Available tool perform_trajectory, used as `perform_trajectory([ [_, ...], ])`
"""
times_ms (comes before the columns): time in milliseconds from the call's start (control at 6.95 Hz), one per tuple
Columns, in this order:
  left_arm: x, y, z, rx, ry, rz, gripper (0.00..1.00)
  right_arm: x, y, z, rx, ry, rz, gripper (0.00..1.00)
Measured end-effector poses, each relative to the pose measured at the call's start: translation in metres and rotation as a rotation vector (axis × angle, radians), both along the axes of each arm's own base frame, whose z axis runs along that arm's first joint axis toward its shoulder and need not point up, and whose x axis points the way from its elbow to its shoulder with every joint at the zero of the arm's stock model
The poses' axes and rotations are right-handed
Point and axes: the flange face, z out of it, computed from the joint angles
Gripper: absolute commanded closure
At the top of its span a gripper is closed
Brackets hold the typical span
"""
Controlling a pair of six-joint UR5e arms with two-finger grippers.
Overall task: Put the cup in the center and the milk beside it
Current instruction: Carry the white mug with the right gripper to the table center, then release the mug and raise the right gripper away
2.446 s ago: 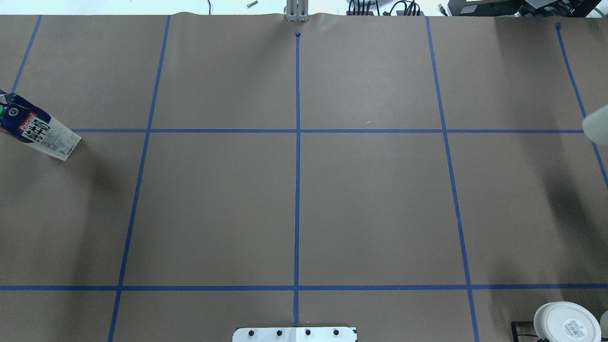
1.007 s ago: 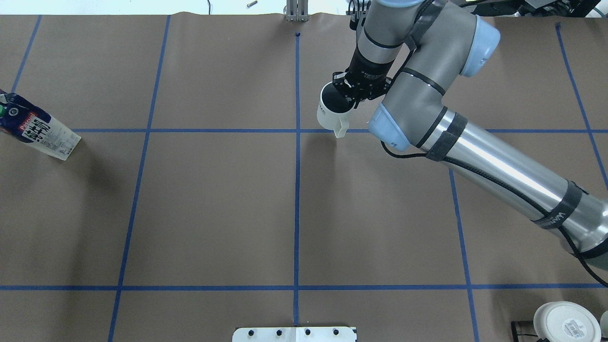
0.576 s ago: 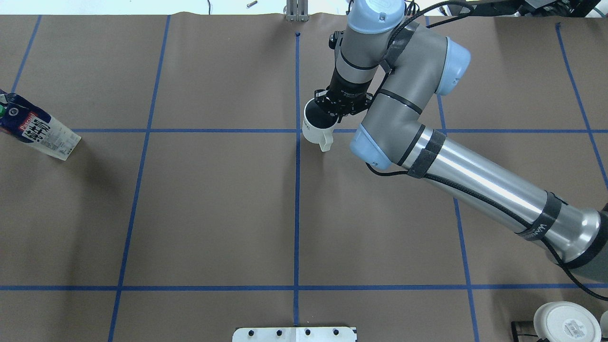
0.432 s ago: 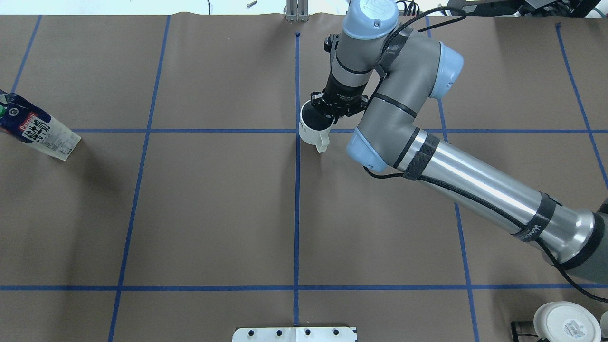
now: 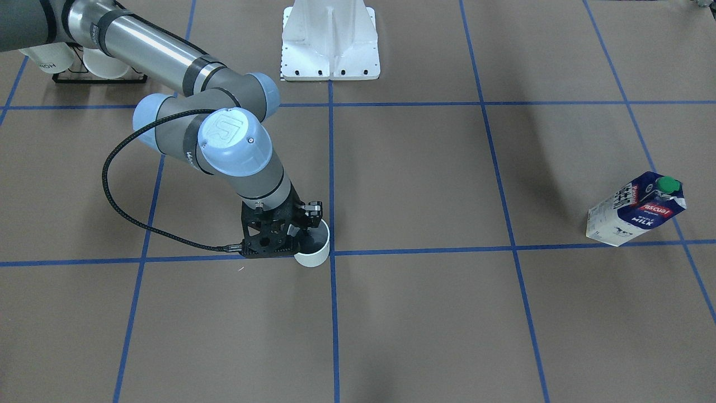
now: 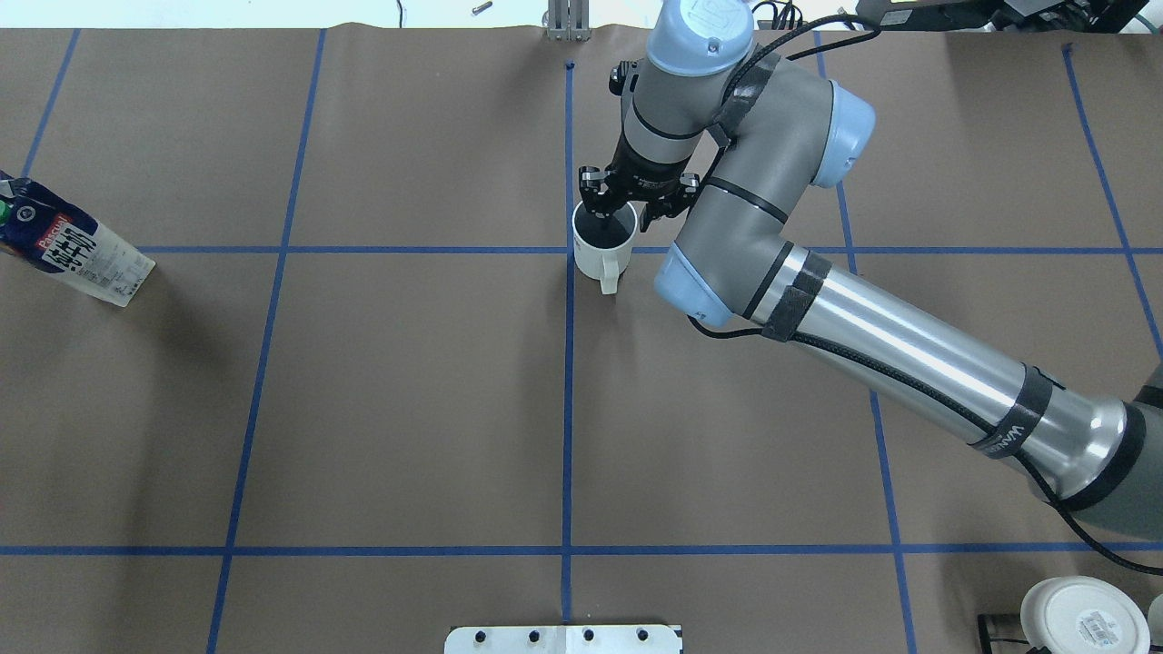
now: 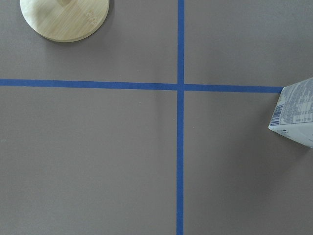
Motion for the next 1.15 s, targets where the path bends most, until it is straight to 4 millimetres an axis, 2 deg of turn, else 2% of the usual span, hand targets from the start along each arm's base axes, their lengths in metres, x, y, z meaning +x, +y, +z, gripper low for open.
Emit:
perform_trajectory([
  [144, 0.000, -0.002, -0.014, 0.025, 0.001, -0.001, 0.01, 0.015, -0.007, -0.013, -0.003, -0.024, 0.007, 0.00],
  [288, 0.001, -0.006, -0.043, 0.081, 0.009, 0.004, 0.01, 0.040, -0.017, -0.023, -0.019, -0.056, 0.012, 0.00],
  [432, 0.006, -0.011, -0.080, 0.151, 0.030, 0.017, 0.02, 0.073, -0.024, -0.028, -0.039, -0.081, 0.018, 0.00],
  [576, 0.021, -0.022, -0.122, 0.231, 0.052, 0.053, 0.02, 0.107, -0.023, -0.021, -0.049, -0.092, 0.027, 0.00],
  [719, 0.048, -0.036, -0.157, 0.302, 0.063, 0.108, 0.02, 0.139, -0.020, -0.004, -0.049, -0.097, 0.035, 0.00],
  [863, 0.076, -0.049, -0.181, 0.356, 0.050, 0.157, 0.03, 0.172, -0.020, 0.018, -0.038, -0.093, 0.043, 0.00],
  [1151, 0.120, -0.066, -0.203, 0.425, -0.006, 0.216, 0.03, 0.219, -0.026, 0.066, -0.005, -0.065, 0.038, 0.00],
])
